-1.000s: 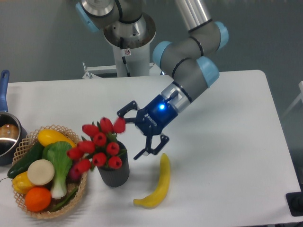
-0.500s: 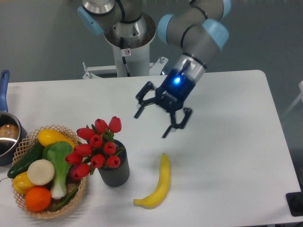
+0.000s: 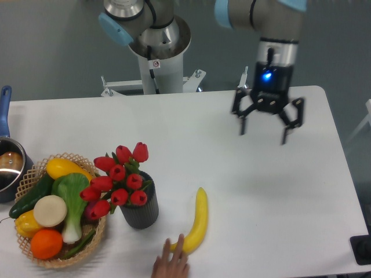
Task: Insert the flowers into the vase
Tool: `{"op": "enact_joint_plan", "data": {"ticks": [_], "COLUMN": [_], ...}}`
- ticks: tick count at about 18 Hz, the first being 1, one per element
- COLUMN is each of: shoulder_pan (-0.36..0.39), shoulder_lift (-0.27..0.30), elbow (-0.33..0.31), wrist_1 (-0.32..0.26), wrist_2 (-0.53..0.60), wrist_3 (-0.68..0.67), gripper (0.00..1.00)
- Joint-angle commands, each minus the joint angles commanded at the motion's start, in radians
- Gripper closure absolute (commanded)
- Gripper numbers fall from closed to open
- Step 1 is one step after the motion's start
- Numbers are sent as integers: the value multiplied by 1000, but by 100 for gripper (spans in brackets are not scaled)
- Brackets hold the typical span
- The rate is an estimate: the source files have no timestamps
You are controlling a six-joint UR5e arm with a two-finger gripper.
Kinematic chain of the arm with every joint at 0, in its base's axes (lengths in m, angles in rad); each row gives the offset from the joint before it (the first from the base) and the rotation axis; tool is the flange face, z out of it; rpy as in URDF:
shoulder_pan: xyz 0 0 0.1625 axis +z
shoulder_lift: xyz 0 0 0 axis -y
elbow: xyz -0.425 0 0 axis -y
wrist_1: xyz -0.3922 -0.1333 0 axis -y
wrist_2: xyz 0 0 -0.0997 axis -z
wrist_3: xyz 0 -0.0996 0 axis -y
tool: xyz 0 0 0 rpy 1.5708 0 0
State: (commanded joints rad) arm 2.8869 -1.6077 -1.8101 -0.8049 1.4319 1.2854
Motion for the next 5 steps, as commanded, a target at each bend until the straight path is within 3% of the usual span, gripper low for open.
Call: {"op": "enact_joint_plan", "data": {"ticks": [2, 5], "shoulder_pan": [14, 67], "shoulder_lift": [26, 74], "elbow": [0, -12], "wrist_1": [-69, -160], "wrist_2": [163, 219], "wrist_3": [87, 147], "gripper": [0, 0]}}
